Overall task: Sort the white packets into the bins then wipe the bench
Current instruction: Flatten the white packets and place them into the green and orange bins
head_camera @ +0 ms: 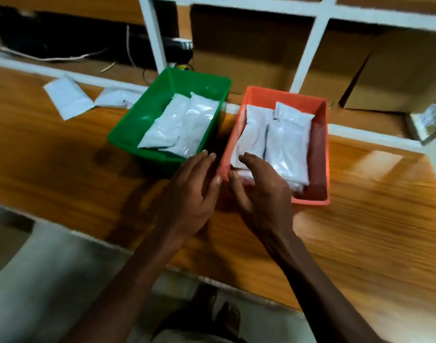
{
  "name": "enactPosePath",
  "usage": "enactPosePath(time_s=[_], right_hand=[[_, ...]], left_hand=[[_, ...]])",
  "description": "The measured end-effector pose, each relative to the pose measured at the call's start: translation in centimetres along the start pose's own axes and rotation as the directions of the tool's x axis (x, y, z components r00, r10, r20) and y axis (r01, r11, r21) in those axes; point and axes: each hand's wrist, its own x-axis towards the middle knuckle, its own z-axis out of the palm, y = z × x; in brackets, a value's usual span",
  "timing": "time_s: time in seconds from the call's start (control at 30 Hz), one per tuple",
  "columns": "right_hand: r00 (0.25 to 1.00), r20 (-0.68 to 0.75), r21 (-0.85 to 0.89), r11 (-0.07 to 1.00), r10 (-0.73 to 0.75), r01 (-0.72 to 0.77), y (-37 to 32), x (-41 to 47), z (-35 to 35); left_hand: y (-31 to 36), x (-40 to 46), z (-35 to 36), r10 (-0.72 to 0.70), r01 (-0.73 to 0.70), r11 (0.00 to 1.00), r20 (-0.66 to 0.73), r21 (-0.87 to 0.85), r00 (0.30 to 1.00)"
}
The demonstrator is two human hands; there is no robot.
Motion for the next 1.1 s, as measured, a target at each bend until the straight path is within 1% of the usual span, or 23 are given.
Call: enactPosePath(time_s=[0.1, 0.2, 0.23, 0.33, 0.47, 0.53, 0.63, 0.7, 0.87, 0.97, 1.1], right_hand=[[0.996, 0.051, 0.074, 0.995, -0.074, 0.07, -2.8, -3.1, 2.4], [0.986, 0.145, 0.118, 0.991, -0.086, 0.069, -4.4, -5.8, 5.5], [0.975, 0.192, 0.138, 0.987, -0.109, 0.083, -5.1, -6.5, 6.8], [0.936, 0.317, 0.178, 0.979, -0.155, 0.102, -7.1, -8.5, 9.9], [0.883, 0.423, 0.179, 0.974, -0.203, 0.138, -10.6, -10.2, 14.2], [0.864, 0.445, 0.198, 0.967, -0.236, 0.161, -12.9, -10.7, 16.6], [0.828, 0.513, 0.194, 0.97, -0.227, 0.146, -16.3, -11.3, 20.5], [0.809, 0.542, 0.184, 0.971, -0.228, 0.151, -18.6, -11.7, 23.5], [0.807, 0.516, 0.18, 0.958, -0.286, 0.224, -23.8, -11.2, 30.5], [0.8, 0.541, 0.162, 0.966, -0.26, 0.204, -26.5, -10.1, 34.2], [0.791, 0.546, 0.158, 0.961, -0.278, 0.229, -28.8, -7.6, 39.6]], left_hand=[[-2.8, -5.0, -2.5, -0.121, 0.124, 0.991, -0.074, 0.041, 0.99], [-5.6, -9.3, -5.2, -0.26, 0.27, 0.958, -0.101, 0.099, 0.96], [-6.6, -10.8, -6.4, -0.308, 0.323, 0.937, -0.124, 0.129, 0.943], [-9.6, -14.5, -9.1, -0.393, 0.422, 0.889, -0.181, 0.176, 0.902], [-13.9, -18.5, -11.9, -0.487, 0.528, 0.834, -0.234, 0.159, 0.841], [-16.5, -20.2, -13.1, -0.511, 0.554, 0.819, -0.247, 0.15, 0.823], [-20.9, -22.2, -15.1, -0.528, 0.575, 0.802, -0.259, 0.161, 0.809], [-23.7, -23.1, -16.9, -0.552, 0.605, 0.779, -0.277, 0.165, 0.786], [-29.5, -23.5, -21.6, -0.581, 0.648, 0.741, -0.317, 0.175, 0.75], [-33.0, -23.3, -23.6, -0.581, 0.651, 0.738, -0.325, 0.177, 0.746], [-38.1, -20.9, -25.8, -0.569, 0.634, 0.754, -0.311, 0.174, 0.761]])
